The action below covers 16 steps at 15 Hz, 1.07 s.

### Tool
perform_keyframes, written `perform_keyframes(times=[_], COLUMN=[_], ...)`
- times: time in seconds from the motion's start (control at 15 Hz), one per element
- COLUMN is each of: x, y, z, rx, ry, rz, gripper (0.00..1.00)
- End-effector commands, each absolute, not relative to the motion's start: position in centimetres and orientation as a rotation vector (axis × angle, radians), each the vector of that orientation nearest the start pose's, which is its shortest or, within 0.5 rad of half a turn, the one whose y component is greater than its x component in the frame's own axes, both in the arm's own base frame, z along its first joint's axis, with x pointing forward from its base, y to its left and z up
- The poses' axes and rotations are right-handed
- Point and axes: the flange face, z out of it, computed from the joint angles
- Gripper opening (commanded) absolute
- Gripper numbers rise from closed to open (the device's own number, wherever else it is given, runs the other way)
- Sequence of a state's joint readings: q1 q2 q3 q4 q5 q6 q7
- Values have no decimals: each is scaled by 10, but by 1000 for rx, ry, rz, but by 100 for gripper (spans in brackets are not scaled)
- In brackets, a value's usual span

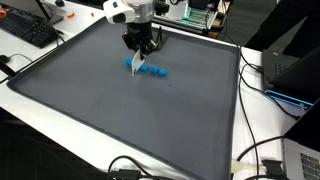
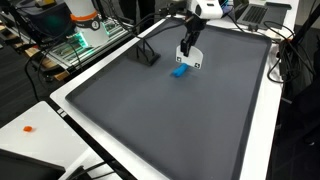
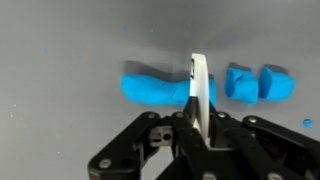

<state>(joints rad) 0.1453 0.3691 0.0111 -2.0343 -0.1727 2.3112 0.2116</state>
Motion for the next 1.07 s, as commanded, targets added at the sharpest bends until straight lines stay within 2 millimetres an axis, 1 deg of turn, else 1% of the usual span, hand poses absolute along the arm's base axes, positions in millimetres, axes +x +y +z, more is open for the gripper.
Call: perform_keyframes(times=[0.0,0.87,1.0], x=[579,569,567], y=[81,80,81], z=[238,216,217], rx=[-3281,-3264,-3246], ry=[-131,-126,-120], rz=[151,229,239], gripper=[2,2,2])
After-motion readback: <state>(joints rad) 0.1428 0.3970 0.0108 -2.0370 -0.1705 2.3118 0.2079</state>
